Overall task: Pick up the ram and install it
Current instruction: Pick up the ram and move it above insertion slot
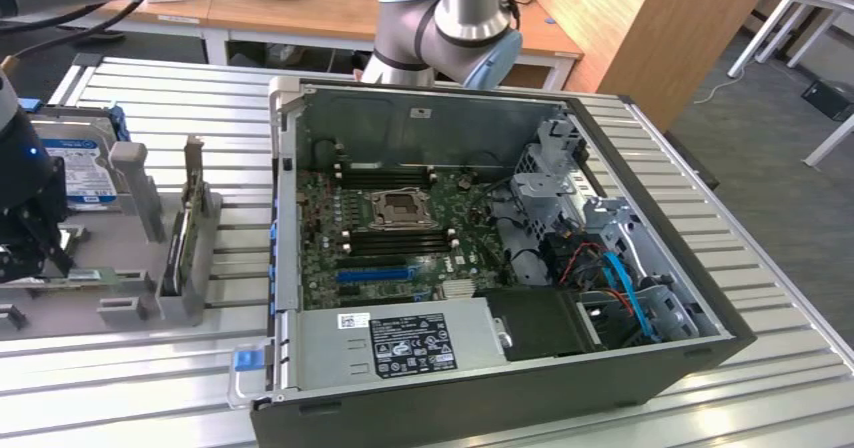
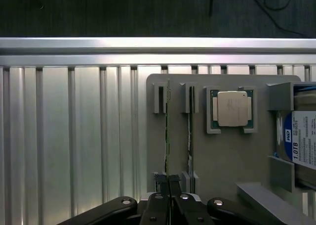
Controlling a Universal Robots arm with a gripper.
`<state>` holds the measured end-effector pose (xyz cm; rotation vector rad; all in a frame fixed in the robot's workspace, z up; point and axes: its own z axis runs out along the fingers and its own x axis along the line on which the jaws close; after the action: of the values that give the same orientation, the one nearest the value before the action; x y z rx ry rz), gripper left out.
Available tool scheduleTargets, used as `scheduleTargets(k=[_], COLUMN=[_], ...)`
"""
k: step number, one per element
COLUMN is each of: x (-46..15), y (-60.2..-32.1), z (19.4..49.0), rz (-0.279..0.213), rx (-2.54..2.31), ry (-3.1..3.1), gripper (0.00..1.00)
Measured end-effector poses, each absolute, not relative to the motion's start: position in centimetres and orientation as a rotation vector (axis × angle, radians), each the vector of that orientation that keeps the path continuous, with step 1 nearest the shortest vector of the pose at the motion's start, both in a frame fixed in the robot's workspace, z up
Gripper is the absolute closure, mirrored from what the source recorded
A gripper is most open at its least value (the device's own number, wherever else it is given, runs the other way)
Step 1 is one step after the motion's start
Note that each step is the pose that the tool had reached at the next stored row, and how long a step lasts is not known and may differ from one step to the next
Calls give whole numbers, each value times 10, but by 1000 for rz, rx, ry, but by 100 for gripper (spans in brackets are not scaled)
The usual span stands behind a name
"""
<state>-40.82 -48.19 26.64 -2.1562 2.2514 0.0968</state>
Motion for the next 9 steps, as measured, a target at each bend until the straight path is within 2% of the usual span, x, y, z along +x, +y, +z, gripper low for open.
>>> scheduleTargets(k=[9], x=[-408], y=[-482], z=[289], rz=[97], rx=[-2156], ry=[2251], gripper=[88])
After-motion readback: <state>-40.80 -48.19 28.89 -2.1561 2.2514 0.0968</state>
